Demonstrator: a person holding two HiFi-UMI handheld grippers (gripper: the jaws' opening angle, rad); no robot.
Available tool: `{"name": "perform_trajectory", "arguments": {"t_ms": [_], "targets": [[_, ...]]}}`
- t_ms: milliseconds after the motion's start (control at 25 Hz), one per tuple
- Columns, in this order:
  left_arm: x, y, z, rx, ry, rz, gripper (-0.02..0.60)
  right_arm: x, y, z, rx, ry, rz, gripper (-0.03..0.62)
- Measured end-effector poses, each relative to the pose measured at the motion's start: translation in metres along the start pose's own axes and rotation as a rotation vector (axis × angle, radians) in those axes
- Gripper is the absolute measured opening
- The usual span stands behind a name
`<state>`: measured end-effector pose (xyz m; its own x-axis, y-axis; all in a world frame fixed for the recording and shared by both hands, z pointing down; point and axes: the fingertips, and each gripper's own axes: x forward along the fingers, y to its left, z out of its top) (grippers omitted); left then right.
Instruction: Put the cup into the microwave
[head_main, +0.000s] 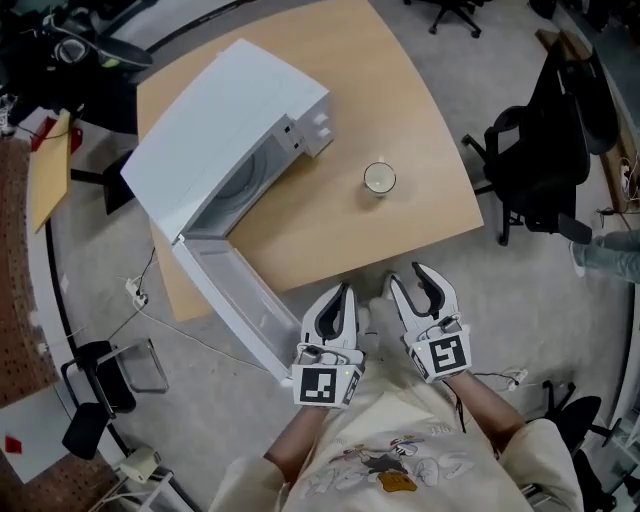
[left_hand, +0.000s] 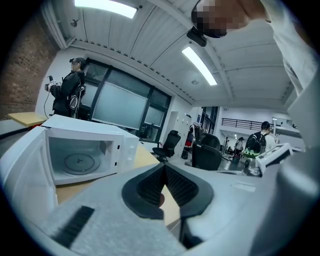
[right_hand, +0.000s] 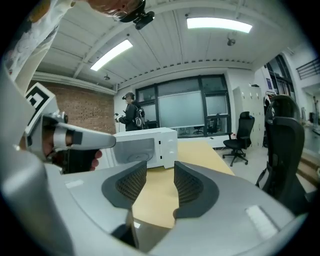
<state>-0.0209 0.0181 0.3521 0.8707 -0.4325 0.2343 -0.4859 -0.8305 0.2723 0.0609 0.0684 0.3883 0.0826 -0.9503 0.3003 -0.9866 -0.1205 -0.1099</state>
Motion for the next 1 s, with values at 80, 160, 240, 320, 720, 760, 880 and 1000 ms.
{"name": "perform_trajectory", "arguments": {"t_ms": [80, 160, 240, 320, 720, 760, 880, 1000], "targets": [[0.009, -0.001, -0.008, 0.015, 0.013, -0.003, 0.003, 0.010, -0.016, 0.002, 0.032, -0.028, -0.031, 0.170], [0.016, -0.001, -0.015, 0.008, 0.028, 0.001, 0.003, 0.020, -0.030, 0.003, 0.031, -0.046, -0.045, 0.185], [0.021, 0.000, -0.021, -0.005, 0.039, 0.014, 0.003, 0.034, -0.044, 0.000, 0.025, -0.051, -0.048, 0.206], [0.025, 0.004, -0.024, -0.010, 0.045, 0.025, 0.003, 0.049, -0.058, -0.005, 0.015, -0.062, -0.062, 0.232], [0.037, 0.024, -0.046, -0.037, 0.097, 0.122, 0.005, 0.132, -0.101, -0.032, -0.049, -0.107, -0.078, 0.361], [0.038, 0.025, -0.048, -0.040, 0.100, 0.127, 0.005, 0.139, -0.102, -0.034, -0.059, -0.116, -0.076, 0.374], [0.042, 0.030, -0.052, -0.061, 0.099, 0.157, 0.005, 0.158, -0.106, -0.041, -0.077, -0.142, -0.070, 0.407], [0.044, 0.033, -0.055, -0.056, 0.094, 0.178, 0.005, 0.175, -0.111, -0.050, -0.085, -0.156, -0.064, 0.433]]}}
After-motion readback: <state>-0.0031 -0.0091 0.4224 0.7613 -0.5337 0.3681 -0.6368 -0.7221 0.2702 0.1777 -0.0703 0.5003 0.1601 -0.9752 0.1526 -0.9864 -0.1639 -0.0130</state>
